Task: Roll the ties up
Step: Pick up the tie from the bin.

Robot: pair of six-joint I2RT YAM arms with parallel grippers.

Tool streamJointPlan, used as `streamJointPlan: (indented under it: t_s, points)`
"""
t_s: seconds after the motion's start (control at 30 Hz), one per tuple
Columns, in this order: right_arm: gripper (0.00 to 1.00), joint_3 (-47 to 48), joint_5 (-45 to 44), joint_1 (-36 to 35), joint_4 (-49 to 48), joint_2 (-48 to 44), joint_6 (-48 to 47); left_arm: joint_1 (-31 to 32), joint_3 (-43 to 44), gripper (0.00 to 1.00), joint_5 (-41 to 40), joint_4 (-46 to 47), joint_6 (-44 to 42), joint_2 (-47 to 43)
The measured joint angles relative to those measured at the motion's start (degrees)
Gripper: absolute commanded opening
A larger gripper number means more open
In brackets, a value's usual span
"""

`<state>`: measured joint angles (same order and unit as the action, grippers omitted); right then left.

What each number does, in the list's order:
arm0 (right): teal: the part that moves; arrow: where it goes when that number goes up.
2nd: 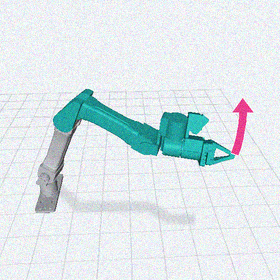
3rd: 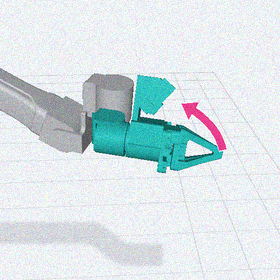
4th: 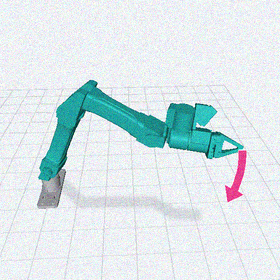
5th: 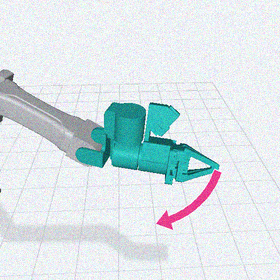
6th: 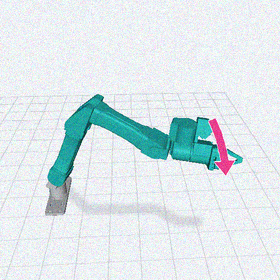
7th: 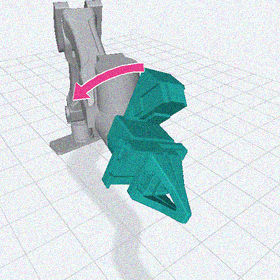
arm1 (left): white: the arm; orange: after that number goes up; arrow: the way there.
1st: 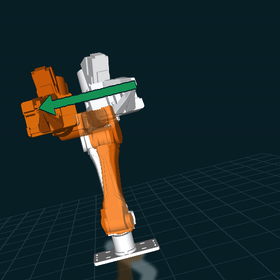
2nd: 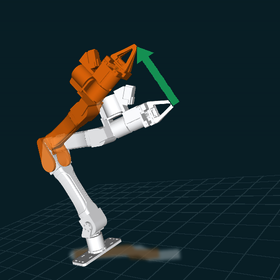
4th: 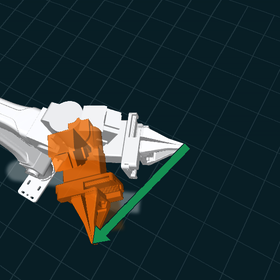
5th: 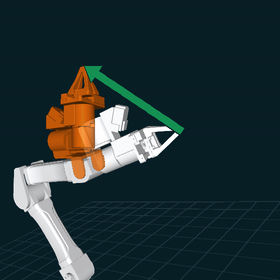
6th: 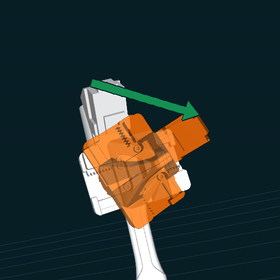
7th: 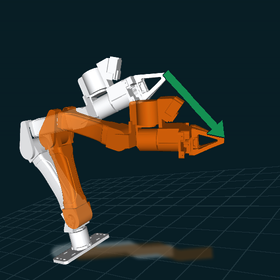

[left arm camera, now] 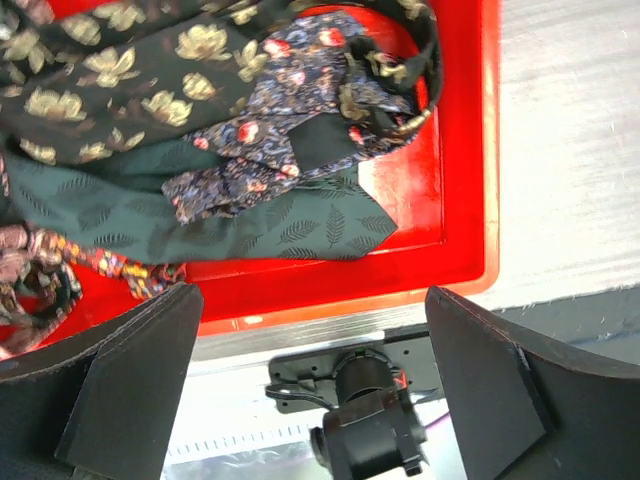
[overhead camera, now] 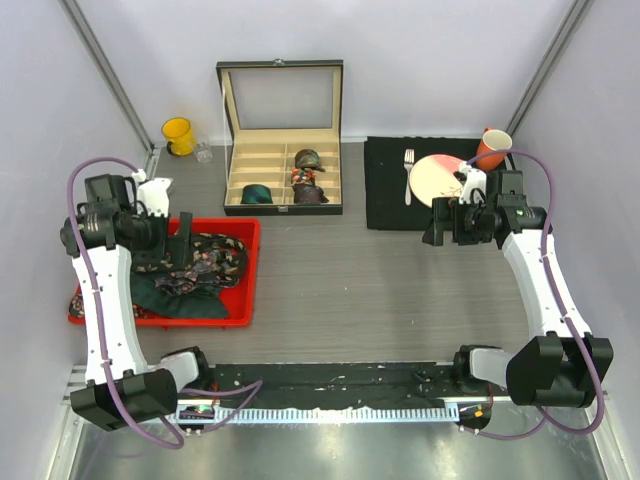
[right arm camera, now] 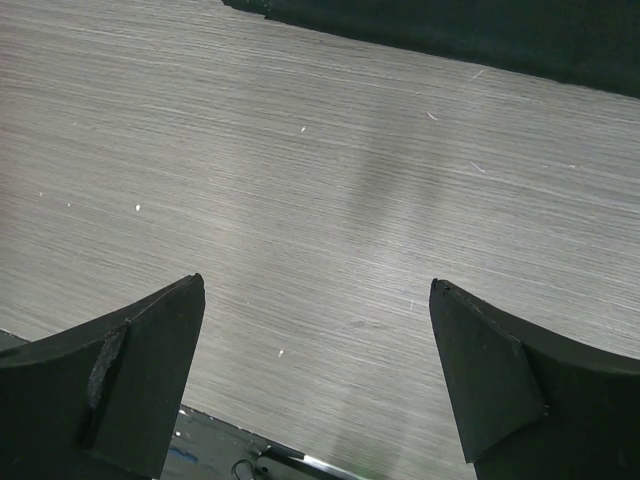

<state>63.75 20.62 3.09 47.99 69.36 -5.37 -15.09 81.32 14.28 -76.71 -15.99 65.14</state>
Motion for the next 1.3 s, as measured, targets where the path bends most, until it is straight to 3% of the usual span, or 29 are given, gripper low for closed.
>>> streamJointPlan:
  t_s: [0.5,0.97,1.1,1.3]
  points:
    - [0.99,0.00,3.41,-0.04,0.09,2.32,-0.17,1.86,6.05,1.00,9.99,-0.68,-27.15,9.20]
    - [1.00,0.00,3.48,-0.04,0.39,5.73,-0.48,15.65,3.82,0.91,14.27,-0.63,-58.69,20.35]
    - [0.99,0.00,3.48,-0.04,0.44,7.52,-0.55,17.31,3.82,0.91,15.13,-0.42,-63.76,26.95]
    - [0.99,0.00,3.37,-0.04,0.46,9.66,-0.55,17.88,3.85,0.99,15.28,-0.22,-66.36,35.15]
